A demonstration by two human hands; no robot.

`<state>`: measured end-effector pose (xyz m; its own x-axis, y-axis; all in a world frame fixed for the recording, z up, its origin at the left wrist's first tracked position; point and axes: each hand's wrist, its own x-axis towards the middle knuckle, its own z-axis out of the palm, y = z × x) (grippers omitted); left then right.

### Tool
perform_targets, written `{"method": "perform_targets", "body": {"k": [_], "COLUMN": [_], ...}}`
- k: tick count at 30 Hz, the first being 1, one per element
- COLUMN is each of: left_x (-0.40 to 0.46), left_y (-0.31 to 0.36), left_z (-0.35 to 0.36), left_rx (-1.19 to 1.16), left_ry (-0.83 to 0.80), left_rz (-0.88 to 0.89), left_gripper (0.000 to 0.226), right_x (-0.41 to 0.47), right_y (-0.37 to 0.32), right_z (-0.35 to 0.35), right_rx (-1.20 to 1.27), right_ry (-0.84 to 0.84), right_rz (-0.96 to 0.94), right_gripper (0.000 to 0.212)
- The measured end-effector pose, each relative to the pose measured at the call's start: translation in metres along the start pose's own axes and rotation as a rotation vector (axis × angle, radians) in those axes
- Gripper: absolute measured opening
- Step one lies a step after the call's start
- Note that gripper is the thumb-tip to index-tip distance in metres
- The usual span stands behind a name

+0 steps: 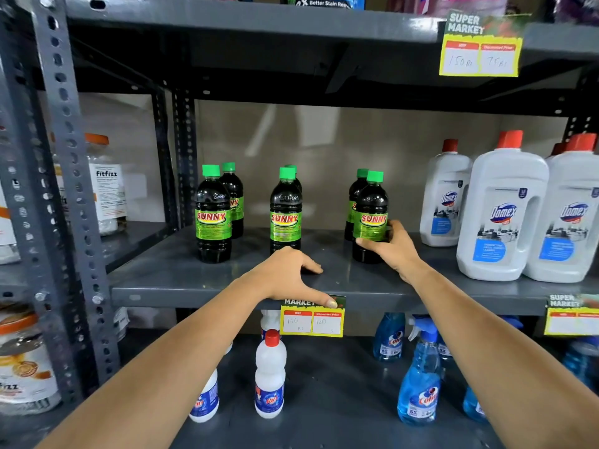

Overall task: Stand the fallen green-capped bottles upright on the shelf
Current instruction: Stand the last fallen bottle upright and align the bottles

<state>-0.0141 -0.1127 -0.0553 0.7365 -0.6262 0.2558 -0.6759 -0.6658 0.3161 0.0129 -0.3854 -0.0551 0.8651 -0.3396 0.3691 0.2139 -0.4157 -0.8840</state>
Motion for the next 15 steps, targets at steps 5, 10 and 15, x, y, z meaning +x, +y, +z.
{"method": "perform_targets", "body": {"k": [5, 10, 15], "left_x": [-0.0014, -0.0047, -0.0085], "left_y": [0.0008, 0.0022, 0.0022], "left_z": [0.0005, 0.0038, 0.0045], "left_rx": [-0.020, -0.007, -0.020], "left_ry": [-0.032, -0.111, -0.084], "left_rz": [-0.023, -0.030, -0.028], "left_gripper": [0.100, 0.107, 0.103], "right_x": [0.0007, -0.0044, -0.0047], "right_y": [-0.0004, -0.0033, -0.0048], "right_z": [-0.0001, -0.0001, 0.0004], "right_rx": [0.022, -0.024, 0.018], "right_ry": [-0.031, 0.009, -0.019], "right_rz": [-0.002, -0.025, -0.025], "right_gripper": [0.068, 0.067, 0.051]}}
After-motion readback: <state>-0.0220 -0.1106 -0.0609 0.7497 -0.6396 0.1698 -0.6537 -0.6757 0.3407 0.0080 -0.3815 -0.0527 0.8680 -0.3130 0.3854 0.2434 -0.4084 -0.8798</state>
